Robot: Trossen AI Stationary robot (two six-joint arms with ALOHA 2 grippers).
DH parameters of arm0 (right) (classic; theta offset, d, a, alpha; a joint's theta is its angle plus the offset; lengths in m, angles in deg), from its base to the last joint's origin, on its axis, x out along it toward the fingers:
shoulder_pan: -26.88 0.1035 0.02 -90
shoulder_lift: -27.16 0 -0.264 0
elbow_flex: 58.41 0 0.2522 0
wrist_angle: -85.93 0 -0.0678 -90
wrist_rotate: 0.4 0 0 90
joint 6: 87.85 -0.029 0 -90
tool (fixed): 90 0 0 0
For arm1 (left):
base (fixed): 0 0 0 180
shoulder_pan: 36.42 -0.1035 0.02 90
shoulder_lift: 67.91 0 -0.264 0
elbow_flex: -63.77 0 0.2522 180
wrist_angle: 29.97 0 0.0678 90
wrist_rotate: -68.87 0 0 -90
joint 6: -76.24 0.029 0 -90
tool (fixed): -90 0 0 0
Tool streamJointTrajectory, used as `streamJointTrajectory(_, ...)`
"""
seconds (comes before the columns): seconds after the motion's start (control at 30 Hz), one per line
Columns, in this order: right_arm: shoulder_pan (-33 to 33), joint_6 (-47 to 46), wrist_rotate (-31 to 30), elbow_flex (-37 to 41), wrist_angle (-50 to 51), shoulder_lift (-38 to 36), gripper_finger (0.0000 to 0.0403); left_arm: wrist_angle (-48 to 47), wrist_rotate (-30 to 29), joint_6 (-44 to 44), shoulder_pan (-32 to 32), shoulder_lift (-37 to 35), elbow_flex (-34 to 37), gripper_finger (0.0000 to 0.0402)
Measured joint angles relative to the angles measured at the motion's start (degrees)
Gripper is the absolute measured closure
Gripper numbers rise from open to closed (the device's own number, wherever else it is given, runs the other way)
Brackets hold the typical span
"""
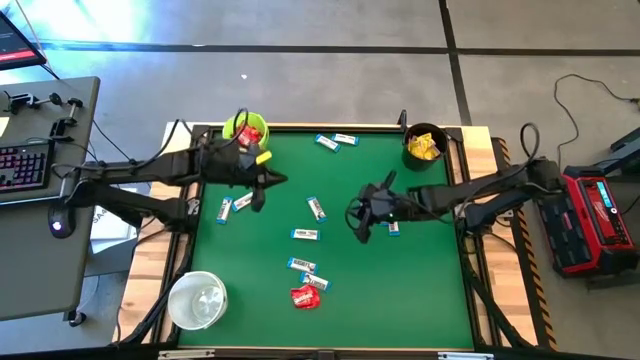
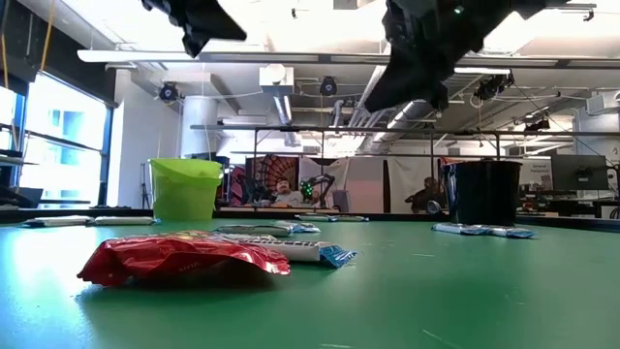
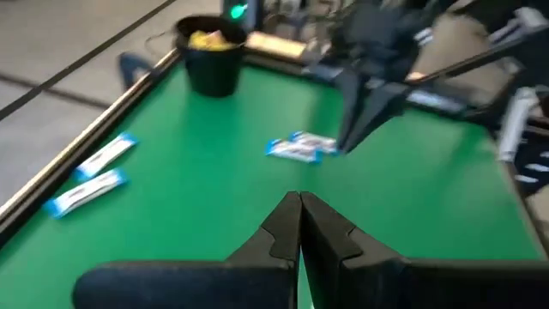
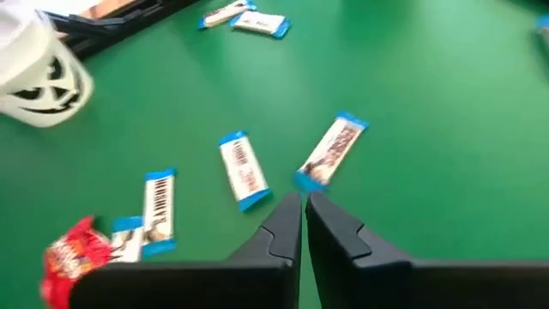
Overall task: Sort candy by brand, put in halloween buckets
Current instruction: Put the red candy into the green bucket
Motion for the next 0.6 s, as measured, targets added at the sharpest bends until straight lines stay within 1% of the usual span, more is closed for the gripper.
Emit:
streamJointTrajectory(0.1,2.0,-1.3,-0.5,1.6,-0.7,-0.6,0.0401,1.0,-2.1,-0.9,4.6,0.0,0.0,0.0401)
streamJointTrajectory(0.27,5.4,-0.6,-3.0,1.6,1.2,-2.4,0.0401,1.2,-4.9,-3.7,11.9,1.6,0.0,0.0401)
streamJointTrajectory(0.4,7.7,0.2,-3.5,1.5,1.8,-4.8,0.0402,2.6,-7.3,-5.4,17.0,5.4,0.0,0.0401)
streamJointTrajectory(0.53,10.3,1.0,-6.1,1.6,3.4,-6.4,0.0402,6.3,-7.7,-8.1,21.1,10.2,0.0,0.0401)
streamJointTrajectory(0.6,11.6,0.7,-6.3,1.6,4.9,-6.8,0.0403,9.3,-8.5,-9.8,23.1,12.6,0.0,0.0401)
